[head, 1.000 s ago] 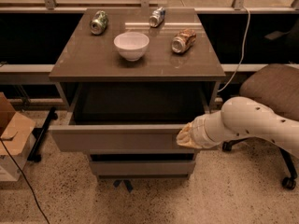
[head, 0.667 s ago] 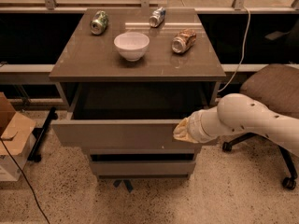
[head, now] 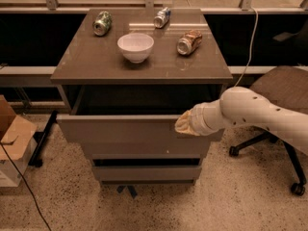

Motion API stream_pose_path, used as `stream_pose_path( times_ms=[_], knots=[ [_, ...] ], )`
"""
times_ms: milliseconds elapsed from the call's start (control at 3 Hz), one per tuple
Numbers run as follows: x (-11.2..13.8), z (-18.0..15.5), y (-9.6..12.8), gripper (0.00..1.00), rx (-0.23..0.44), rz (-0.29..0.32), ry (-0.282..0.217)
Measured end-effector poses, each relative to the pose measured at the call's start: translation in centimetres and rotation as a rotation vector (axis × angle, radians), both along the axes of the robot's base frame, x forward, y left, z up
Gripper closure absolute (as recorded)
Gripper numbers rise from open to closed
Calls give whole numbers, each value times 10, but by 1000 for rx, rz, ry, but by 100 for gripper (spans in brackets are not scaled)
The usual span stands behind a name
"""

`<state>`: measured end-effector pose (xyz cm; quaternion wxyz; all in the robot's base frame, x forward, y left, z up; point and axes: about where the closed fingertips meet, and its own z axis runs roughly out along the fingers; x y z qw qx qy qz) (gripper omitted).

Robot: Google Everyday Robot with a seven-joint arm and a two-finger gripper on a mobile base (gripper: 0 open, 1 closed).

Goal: Close top drawer

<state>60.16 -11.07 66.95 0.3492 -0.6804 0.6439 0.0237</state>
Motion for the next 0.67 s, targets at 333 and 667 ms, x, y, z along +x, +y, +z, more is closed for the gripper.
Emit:
stream_pose_path(
  times_ms=[333,667],
  knots=[
    [14,3,8,36,9,13,-17],
    [14,3,10,13,10,16,-17]
  ],
)
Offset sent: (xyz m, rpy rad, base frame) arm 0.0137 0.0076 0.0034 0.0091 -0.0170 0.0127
